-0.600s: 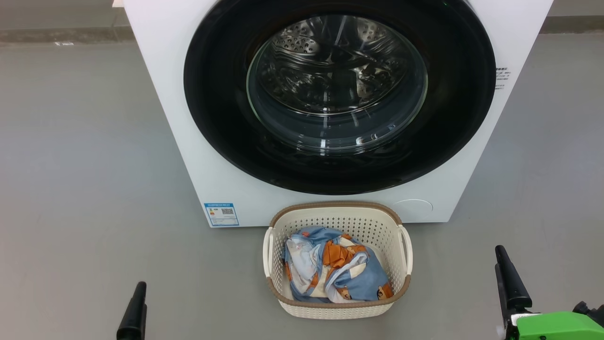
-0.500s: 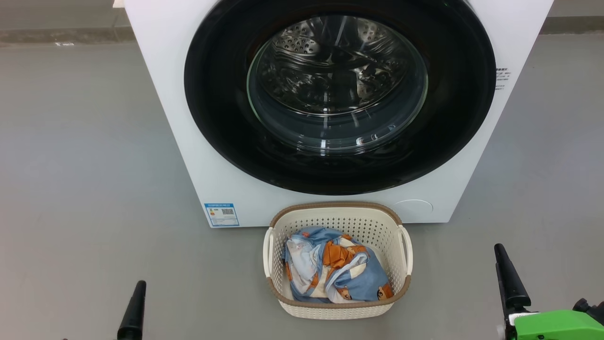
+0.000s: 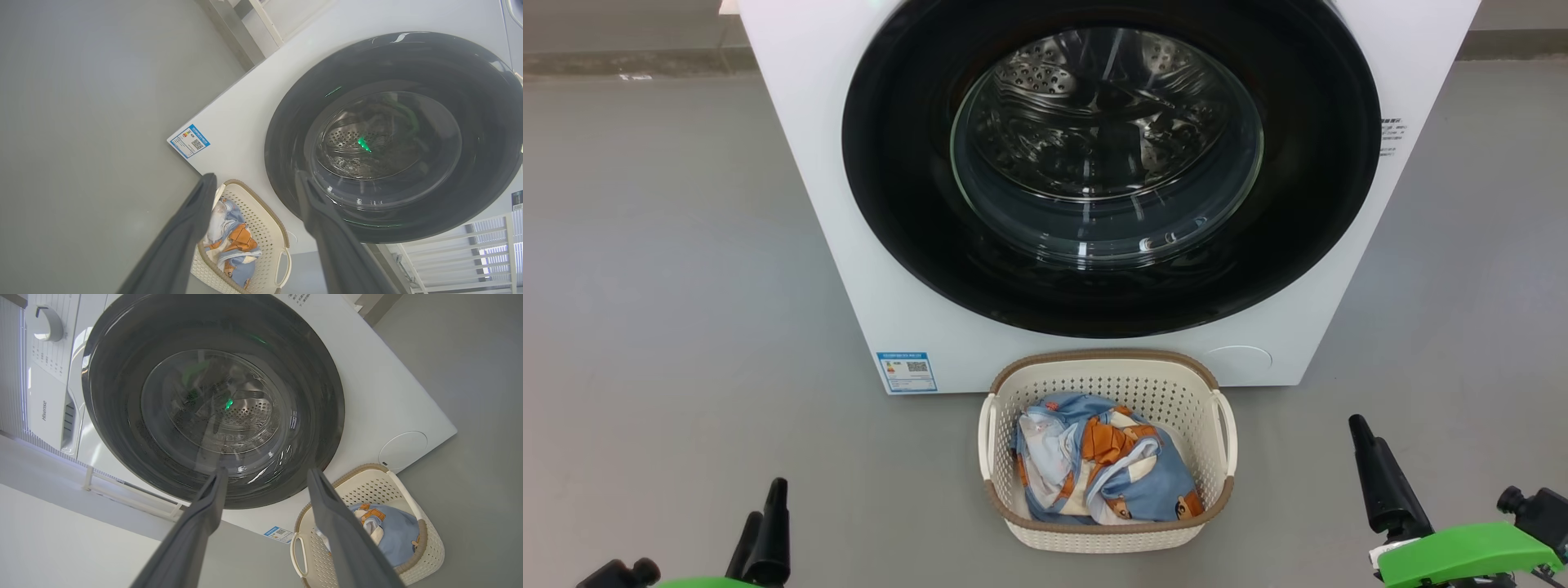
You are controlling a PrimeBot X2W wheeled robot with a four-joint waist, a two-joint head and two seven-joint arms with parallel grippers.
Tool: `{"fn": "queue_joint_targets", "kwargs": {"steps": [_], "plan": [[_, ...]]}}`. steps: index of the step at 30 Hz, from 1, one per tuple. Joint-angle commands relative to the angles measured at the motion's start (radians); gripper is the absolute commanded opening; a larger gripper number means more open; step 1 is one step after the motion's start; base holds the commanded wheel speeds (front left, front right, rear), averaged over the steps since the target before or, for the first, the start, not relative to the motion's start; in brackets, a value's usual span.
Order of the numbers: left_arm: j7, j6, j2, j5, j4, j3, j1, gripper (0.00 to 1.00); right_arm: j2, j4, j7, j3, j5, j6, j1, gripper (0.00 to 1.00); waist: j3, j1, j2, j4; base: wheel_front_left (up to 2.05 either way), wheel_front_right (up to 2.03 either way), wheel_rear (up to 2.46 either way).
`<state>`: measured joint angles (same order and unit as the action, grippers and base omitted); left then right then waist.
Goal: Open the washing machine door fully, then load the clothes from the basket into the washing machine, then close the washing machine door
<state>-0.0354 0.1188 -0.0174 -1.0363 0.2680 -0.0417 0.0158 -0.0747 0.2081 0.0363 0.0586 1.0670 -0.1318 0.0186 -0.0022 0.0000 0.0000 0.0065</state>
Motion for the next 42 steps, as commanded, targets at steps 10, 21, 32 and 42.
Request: {"fn": "queue_joint_targets", "kwargs": {"steps": [10,21,32,42], "plan": [[-0.039,-0.020,-0.044,0.226,-0.043,0.013,0.018,1.00,-0.042,-0.024,0.039,-0.039,-0.188,0.001,0.032,1.00,0.001,0.0000,0.0000,-0.001,0.00,0.00,0.00],[-0.071,-0.065,-0.095,0.382,-0.049,0.058,0.010,1.00,-0.066,-0.004,0.071,-0.064,-0.330,0.001,0.033,1.00,0.004,0.0000,0.0000,0.005,0.00,0.00,0.00],[-0.104,-0.125,-0.135,0.517,-0.062,0.095,0.000,1.00,-0.091,0.005,0.103,-0.079,-0.468,0.001,0.033,1.00,0.015,0.0000,0.0000,0.006,0.00,0.00,0.00],[-0.130,-0.176,-0.158,0.620,-0.075,0.113,-0.009,1.00,-0.104,0.019,0.130,-0.089,-0.576,0.001,0.030,1.00,0.020,0.0000,0.0000,0.005,0.00,0.00,0.00]]}}
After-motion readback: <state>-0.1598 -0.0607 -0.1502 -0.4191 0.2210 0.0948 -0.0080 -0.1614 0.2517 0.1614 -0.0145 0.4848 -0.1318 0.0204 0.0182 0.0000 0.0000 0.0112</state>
